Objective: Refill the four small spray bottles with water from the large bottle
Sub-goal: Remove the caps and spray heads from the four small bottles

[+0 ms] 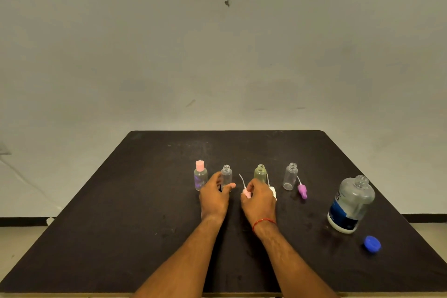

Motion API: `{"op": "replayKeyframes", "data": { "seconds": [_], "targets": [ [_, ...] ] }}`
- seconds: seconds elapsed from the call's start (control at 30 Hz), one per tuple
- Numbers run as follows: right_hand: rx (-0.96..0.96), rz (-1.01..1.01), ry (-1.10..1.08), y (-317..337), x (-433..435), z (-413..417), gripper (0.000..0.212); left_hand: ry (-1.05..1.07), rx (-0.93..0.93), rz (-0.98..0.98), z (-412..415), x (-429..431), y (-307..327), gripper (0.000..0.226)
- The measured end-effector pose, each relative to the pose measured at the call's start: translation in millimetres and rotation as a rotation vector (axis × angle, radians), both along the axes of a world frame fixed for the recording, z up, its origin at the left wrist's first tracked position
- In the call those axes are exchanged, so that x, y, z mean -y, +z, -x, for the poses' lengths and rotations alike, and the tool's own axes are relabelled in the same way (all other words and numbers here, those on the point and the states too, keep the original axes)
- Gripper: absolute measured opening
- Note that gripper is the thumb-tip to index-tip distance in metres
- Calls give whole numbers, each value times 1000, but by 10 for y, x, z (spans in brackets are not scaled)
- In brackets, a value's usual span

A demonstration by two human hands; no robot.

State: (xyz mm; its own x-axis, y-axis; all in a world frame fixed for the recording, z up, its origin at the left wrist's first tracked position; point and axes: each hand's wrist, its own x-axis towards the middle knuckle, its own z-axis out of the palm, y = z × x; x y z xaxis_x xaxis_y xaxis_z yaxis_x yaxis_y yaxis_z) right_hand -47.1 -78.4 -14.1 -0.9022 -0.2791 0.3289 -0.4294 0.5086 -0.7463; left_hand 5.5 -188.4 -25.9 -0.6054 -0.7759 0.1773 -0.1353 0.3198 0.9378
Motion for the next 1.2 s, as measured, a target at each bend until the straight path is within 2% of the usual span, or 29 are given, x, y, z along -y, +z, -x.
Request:
{"op": "replayKeyframes", "data": {
  "seconds": [0.7,1.03,1.2],
  "targets": [
    [31,-39,-13,-96,73,9,17,2,37,39,-8,7,-25,38],
    [28,-42,14,-44,30,-63,20,7,-25,8,-17,2,-41,40],
    [-32,32,26,29,-73,-186,23,52,-63,31,-36,1,-30,46]
  ]
}}
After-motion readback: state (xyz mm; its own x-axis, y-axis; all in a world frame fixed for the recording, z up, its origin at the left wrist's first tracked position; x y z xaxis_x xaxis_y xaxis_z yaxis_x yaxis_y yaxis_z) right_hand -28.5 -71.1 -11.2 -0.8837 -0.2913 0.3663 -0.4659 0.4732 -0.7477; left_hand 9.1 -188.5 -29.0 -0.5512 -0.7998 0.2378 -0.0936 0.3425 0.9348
